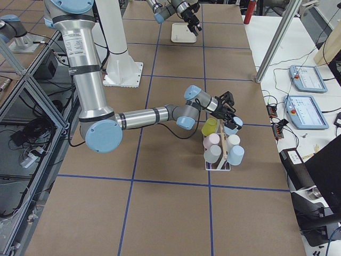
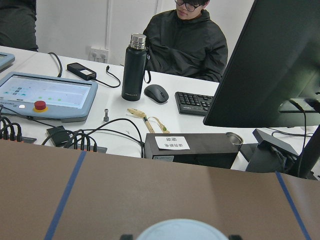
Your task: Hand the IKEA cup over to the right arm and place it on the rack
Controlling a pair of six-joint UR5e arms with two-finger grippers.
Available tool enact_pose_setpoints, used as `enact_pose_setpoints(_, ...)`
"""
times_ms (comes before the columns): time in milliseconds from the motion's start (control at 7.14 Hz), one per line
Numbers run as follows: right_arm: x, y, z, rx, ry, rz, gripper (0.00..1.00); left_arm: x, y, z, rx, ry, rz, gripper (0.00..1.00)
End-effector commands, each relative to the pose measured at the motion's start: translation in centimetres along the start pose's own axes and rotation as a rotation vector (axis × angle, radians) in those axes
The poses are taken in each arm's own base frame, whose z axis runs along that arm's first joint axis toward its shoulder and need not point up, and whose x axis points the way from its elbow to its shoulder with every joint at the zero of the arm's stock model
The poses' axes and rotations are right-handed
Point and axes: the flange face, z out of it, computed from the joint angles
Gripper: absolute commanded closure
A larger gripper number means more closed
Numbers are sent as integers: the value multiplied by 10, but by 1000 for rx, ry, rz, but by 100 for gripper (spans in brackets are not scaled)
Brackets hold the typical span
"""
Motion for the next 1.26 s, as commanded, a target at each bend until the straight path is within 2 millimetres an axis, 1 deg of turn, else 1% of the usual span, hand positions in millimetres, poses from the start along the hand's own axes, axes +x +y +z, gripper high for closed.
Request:
enact_pose_setpoints(0,-7,2,0,-3,-12,-2,91,-1,0,0,0,-3,0,0)
enact_pose_setpoints(140,-9,-2,-3,4,-20,2,1,-1,0,0,0,-3,0,0)
enact_pose_setpoints(560,-9,-3,-7,-1,-37,-6,0,-1,0,0,0,-3,0,0)
enact_pose_setpoints(700,-15,-11,-14,-17,-76,0,0,3,0,-3,0,8,6,0)
enact_pose_setpoints(840,-2,-32,-20,-45,-98,22,0,4,-4,-6,6,8,15,0)
enact_pose_setpoints(980,17,-69,-37,-122,-115,53,0,-1,-6,-16,9,-18,69,0)
enact_pose_setpoints(1120,32,-107,-56,-193,-138,57,0,4,-14,-31,16,-50,174,0)
